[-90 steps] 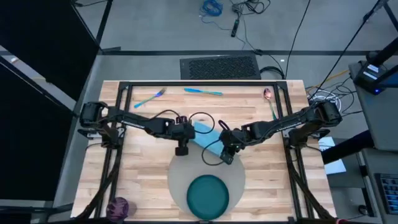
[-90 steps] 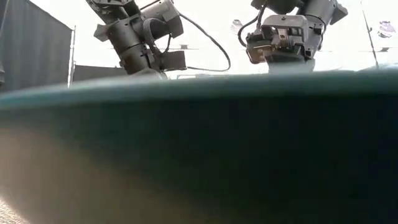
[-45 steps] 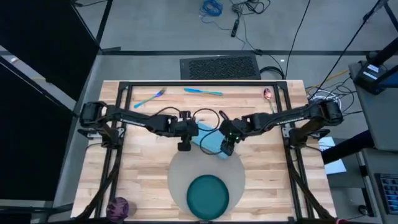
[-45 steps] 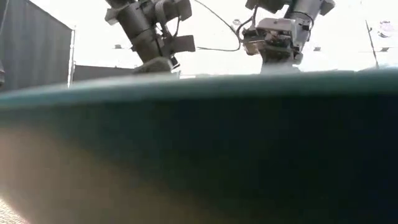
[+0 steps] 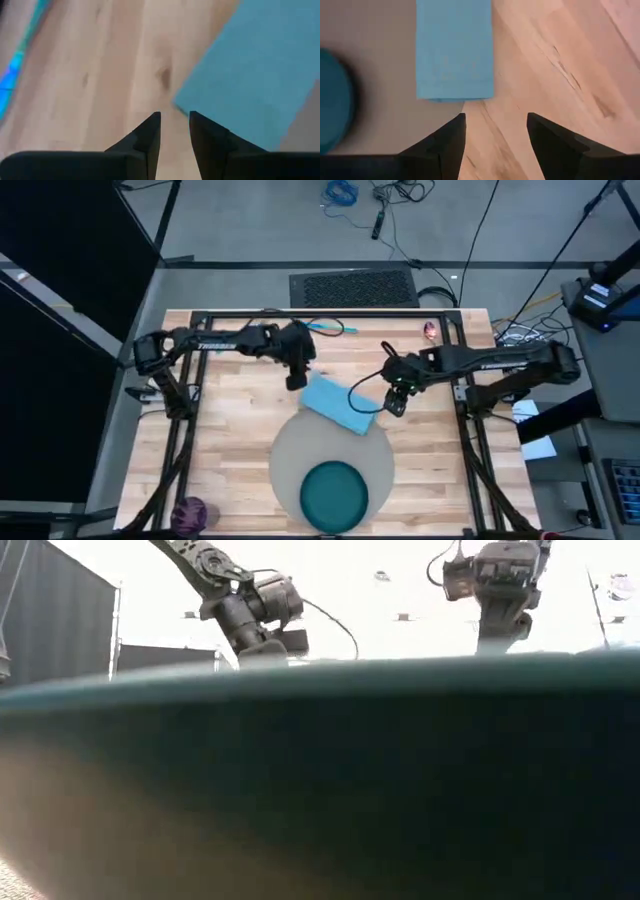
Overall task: Set table place
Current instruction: Put the blue napkin on the brown table mat to the left of green plate
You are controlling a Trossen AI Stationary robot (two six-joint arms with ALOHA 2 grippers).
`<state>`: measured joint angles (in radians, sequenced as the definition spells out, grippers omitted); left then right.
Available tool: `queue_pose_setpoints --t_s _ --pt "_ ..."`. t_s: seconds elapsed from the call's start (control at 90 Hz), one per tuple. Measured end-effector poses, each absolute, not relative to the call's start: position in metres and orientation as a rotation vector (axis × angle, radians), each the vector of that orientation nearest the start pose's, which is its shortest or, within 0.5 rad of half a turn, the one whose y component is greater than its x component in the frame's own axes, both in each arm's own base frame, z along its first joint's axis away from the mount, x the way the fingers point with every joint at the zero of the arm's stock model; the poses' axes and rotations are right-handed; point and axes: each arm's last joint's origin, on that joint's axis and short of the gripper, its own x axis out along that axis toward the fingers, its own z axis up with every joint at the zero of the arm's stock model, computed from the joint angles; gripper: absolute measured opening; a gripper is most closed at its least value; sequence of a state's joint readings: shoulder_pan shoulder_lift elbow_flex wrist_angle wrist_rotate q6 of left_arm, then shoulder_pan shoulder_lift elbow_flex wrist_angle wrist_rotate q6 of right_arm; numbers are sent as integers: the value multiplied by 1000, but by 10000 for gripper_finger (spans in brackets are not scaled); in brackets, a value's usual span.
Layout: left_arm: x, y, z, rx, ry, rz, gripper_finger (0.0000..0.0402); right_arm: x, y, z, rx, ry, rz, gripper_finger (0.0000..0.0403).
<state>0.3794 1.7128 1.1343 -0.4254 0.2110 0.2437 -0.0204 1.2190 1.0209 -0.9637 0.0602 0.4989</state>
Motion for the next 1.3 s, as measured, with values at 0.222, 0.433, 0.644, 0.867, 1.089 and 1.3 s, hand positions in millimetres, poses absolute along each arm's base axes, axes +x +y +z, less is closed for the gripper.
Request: queue_pose_setpoints --t_s 0.222,0.433,0.644,0.867,1.089,1.3 --pt "351 134 184 -124 1031 -19 86 217 -6 275 407 1110 -349 194" --pt "369 137 166 -66 1153 -36 86 217 -6 274 412 1113 -345 194" --pt "374 133 154 -38 1183 -68 86 217 -6 274 410 1114 -344 194" --pt "375 134 154 -1 1189 -45 86 217 -6 274 412 1113 -345 194" --pt "372 132 154 -19 1211 -61 86 217 -6 274 424 1111 -353 194" --pt "376 123 148 -16 1227 -91 86 217 -6 274 428 1111 -357 194"
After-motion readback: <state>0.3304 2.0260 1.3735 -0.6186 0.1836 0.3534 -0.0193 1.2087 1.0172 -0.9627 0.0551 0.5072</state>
